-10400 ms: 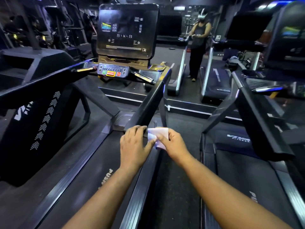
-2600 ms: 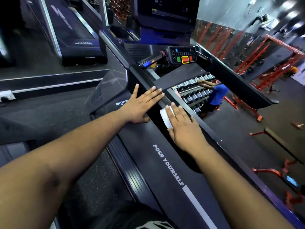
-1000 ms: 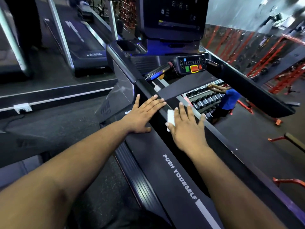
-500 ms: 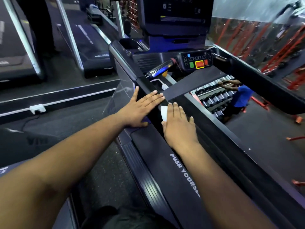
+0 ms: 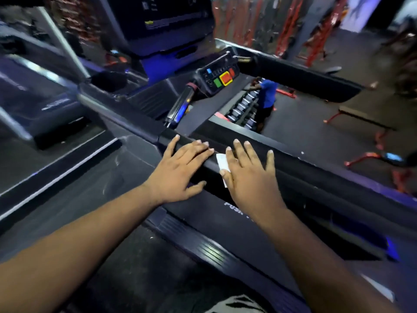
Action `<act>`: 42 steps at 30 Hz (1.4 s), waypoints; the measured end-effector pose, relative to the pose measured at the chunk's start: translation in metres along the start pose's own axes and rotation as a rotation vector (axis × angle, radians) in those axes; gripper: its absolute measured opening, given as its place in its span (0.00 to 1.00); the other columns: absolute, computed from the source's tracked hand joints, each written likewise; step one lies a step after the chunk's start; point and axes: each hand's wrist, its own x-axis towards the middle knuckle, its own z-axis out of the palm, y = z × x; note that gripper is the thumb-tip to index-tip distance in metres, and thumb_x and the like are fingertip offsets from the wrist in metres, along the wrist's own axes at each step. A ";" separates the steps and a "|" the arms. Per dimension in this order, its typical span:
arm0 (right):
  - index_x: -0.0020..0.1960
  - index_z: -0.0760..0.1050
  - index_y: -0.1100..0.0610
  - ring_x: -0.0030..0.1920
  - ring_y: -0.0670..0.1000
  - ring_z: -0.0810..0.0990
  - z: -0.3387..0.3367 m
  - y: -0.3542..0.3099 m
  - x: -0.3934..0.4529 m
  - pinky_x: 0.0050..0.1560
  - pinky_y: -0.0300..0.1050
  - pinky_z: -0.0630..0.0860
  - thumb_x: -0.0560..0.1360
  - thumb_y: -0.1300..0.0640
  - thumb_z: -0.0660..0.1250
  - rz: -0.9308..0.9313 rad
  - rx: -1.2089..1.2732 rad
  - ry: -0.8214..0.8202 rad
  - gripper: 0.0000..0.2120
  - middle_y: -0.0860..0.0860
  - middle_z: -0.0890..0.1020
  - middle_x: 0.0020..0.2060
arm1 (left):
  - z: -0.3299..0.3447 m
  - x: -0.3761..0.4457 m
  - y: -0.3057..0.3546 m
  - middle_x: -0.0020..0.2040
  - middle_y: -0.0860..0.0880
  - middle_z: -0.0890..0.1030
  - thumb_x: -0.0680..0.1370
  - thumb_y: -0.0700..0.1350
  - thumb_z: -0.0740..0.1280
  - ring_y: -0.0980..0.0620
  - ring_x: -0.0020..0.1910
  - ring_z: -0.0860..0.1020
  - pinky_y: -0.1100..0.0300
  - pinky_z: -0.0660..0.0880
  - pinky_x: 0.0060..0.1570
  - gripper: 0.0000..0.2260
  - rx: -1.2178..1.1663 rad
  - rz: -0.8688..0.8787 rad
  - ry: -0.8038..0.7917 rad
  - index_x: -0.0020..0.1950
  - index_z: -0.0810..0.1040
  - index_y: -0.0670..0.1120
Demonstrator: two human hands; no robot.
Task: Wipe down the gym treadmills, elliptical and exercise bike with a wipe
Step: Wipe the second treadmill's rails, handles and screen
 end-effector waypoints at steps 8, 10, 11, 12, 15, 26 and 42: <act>0.77 0.68 0.49 0.74 0.49 0.71 0.010 -0.018 -0.024 0.78 0.66 0.51 0.85 0.46 0.50 0.195 0.002 0.126 0.23 0.48 0.74 0.72 | 0.008 0.008 -0.014 0.73 0.46 0.74 0.68 0.59 0.73 0.47 0.70 0.72 0.37 0.63 0.71 0.37 0.013 0.086 0.086 0.75 0.72 0.47; 0.76 0.69 0.48 0.74 0.49 0.71 0.012 -0.022 -0.027 0.78 0.65 0.51 0.85 0.45 0.51 0.243 -0.009 0.158 0.22 0.48 0.74 0.72 | 0.007 0.008 -0.016 0.72 0.46 0.75 0.70 0.59 0.72 0.46 0.68 0.73 0.38 0.64 0.70 0.36 0.013 0.108 0.090 0.75 0.72 0.46; 0.76 0.70 0.48 0.74 0.49 0.71 0.014 -0.025 -0.027 0.77 0.65 0.53 0.85 0.45 0.51 0.269 -0.015 0.180 0.22 0.47 0.75 0.72 | 0.008 0.007 -0.017 0.71 0.46 0.75 0.70 0.59 0.72 0.46 0.67 0.73 0.38 0.64 0.70 0.36 0.013 0.116 0.096 0.75 0.72 0.46; 0.75 0.70 0.48 0.74 0.49 0.71 0.016 -0.029 -0.026 0.77 0.64 0.55 0.85 0.46 0.52 0.298 -0.015 0.208 0.21 0.48 0.75 0.72 | 0.008 0.008 -0.018 0.71 0.46 0.76 0.70 0.59 0.71 0.46 0.67 0.73 0.38 0.64 0.69 0.36 0.015 0.125 0.102 0.75 0.73 0.46; 0.72 0.73 0.50 0.71 0.50 0.73 0.024 -0.041 -0.020 0.74 0.60 0.61 0.84 0.46 0.55 0.362 0.007 0.294 0.21 0.48 0.77 0.69 | 0.010 0.009 -0.020 0.70 0.46 0.76 0.71 0.59 0.70 0.46 0.66 0.74 0.38 0.65 0.69 0.35 0.023 0.131 0.098 0.75 0.73 0.46; 0.77 0.69 0.53 0.76 0.54 0.67 0.032 -0.060 -0.022 0.74 0.65 0.59 0.84 0.40 0.53 0.401 -0.054 0.299 0.26 0.52 0.71 0.75 | -0.008 0.016 -0.037 0.72 0.45 0.75 0.75 0.59 0.68 0.45 0.67 0.74 0.41 0.65 0.67 0.33 -0.054 0.267 -0.059 0.77 0.71 0.45; 0.81 0.54 0.58 0.82 0.56 0.51 0.068 -0.203 0.065 0.74 0.76 0.47 0.70 0.23 0.54 0.628 -0.112 0.278 0.52 0.55 0.57 0.81 | -0.021 0.046 -0.191 0.82 0.44 0.59 0.68 0.64 0.75 0.47 0.80 0.61 0.36 0.67 0.72 0.52 -0.131 0.861 -0.345 0.82 0.57 0.42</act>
